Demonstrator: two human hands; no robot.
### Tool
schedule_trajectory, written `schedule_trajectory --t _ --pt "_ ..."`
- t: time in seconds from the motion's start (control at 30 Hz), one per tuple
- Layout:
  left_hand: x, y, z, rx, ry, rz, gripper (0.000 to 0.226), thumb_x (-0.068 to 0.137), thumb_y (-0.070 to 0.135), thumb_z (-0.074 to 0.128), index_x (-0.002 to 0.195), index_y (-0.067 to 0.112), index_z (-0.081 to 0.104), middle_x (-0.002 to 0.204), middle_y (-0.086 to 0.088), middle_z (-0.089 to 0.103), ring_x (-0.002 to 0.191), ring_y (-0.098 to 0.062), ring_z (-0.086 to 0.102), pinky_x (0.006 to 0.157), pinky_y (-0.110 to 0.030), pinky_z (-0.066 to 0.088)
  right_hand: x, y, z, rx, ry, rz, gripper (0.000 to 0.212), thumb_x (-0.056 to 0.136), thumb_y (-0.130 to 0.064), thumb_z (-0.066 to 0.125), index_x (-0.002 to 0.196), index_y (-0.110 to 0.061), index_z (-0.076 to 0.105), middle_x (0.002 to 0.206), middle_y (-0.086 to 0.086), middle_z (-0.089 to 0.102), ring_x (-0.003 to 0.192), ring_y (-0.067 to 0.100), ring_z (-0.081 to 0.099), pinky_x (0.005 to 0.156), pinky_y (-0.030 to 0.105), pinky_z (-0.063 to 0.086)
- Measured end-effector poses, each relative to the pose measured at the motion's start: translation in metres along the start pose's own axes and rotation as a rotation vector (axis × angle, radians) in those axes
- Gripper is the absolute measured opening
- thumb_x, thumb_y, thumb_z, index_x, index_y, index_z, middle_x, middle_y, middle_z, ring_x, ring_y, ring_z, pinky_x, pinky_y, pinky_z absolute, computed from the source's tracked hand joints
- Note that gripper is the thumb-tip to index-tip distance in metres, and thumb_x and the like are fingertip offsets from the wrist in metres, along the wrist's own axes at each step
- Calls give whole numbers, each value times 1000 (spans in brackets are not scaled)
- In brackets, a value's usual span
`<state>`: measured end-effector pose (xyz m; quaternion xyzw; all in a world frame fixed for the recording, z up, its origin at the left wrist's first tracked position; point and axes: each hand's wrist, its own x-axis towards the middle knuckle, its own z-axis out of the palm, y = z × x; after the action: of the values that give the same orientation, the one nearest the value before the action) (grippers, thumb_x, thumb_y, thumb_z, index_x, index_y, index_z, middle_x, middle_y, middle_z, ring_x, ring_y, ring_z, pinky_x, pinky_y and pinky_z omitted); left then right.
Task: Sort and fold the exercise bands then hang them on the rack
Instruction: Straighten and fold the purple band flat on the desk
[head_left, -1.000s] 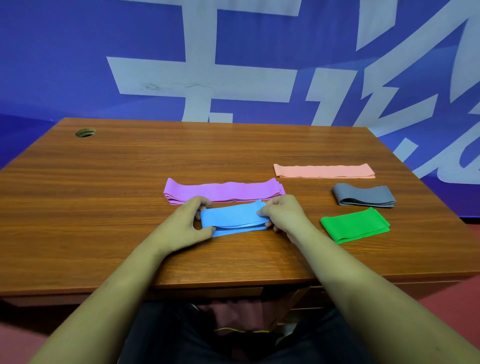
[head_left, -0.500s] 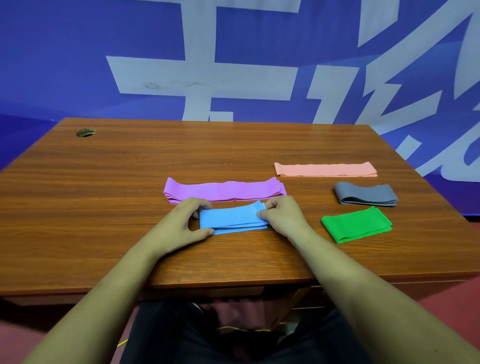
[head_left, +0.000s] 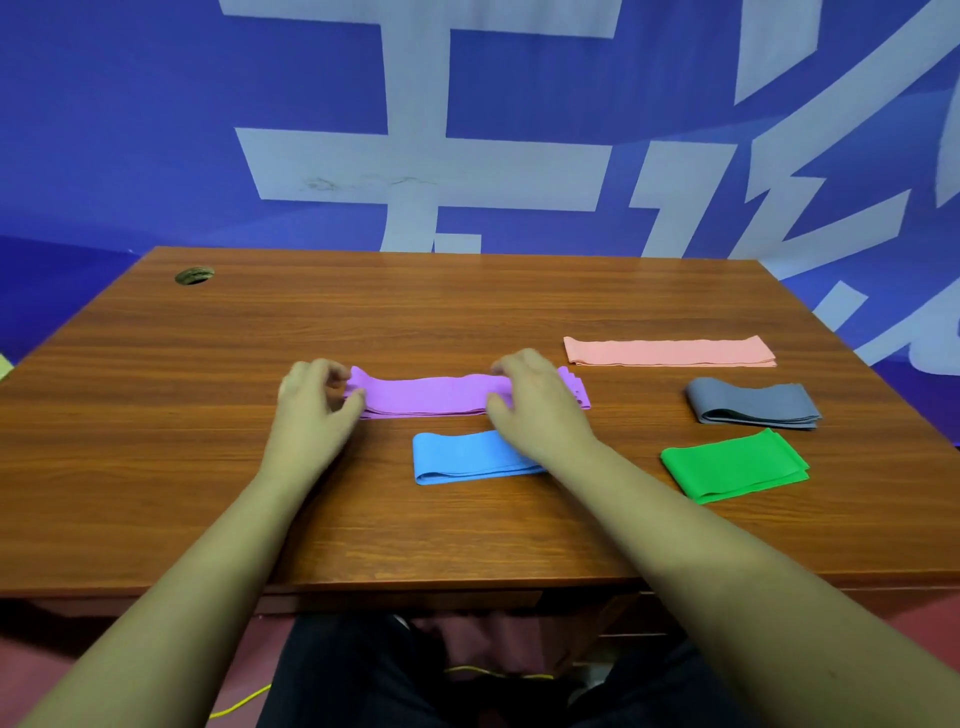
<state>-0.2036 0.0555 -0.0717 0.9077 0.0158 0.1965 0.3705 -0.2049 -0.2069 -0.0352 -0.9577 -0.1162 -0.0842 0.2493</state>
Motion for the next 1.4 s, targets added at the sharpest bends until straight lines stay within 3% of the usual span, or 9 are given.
schedule_trajectory --t 0.13,0.3,0.43,0.57,0.8,0.93,1.1,1.23,1.4 --pt "22 -10 10 135 -59 -394 55 83 44 64 119 4 54 117 -20 60 116 -40 50 99 -44 40 20 -17 22 -56 -196 -150 41 97 -25 50 134 -8 54 140 9 52 131 27 45 110 34 35" --pt "36 -6 24 304 -150 -529 65 77 58 61 114 5 63 125 -25 54 118 -42 45 99 -42 38 29 -14 47 -186 -292 -144 37 99 -30 42 116 -6 65 128 11 61 122 31 52 105 43 41" --pt "33 2 30 357 -164 -503 47 80 51 60 106 12 70 126 -22 50 118 -40 42 99 -42 35 28 -12 50 -211 -249 -174 38 99 -28 43 123 -7 63 135 8 58 124 28 51 108 38 37" --pt "27 0 27 261 -118 -354 21 81 38 63 81 17 59 98 -14 66 100 -37 55 83 -40 41 30 -11 52 -151 -230 -160 37 97 -26 46 122 -6 64 131 8 60 121 28 53 104 39 41" --pt "29 14 26 -27 -78 -282 15 81 17 65 84 10 52 77 -6 59 75 -28 53 58 -33 31 40 -16 40 -13 -284 -45 27 93 -24 49 100 -10 71 113 7 67 107 27 60 91 37 49" --pt "27 27 25 -291 -58 -266 19 78 18 69 84 15 52 74 -2 61 65 -19 51 57 -34 39 43 -28 30 294 -139 71 26 97 -25 52 98 -9 72 100 4 68 94 16 59 87 31 46" --pt "23 56 26 -498 -248 -70 37 75 15 80 98 21 52 81 -5 64 63 -14 56 56 -39 56 55 -47 14 1226 -296 552 49 95 -47 56 111 -1 62 98 20 72 90 29 71 90 44 57" --pt "23 58 30 -578 -363 19 48 73 13 83 108 19 50 100 -4 61 72 -11 56 69 -33 54 56 -35 6 1321 -255 603 47 85 -31 75 114 4 64 108 22 71 97 29 72 86 48 58" --pt "22 61 37 -648 -377 12 49 79 -7 73 117 7 46 98 -5 61 77 -8 59 71 -20 51 51 -27 7 1288 -258 582 34 83 -11 75 112 4 67 109 16 73 104 27 70 89 45 57"
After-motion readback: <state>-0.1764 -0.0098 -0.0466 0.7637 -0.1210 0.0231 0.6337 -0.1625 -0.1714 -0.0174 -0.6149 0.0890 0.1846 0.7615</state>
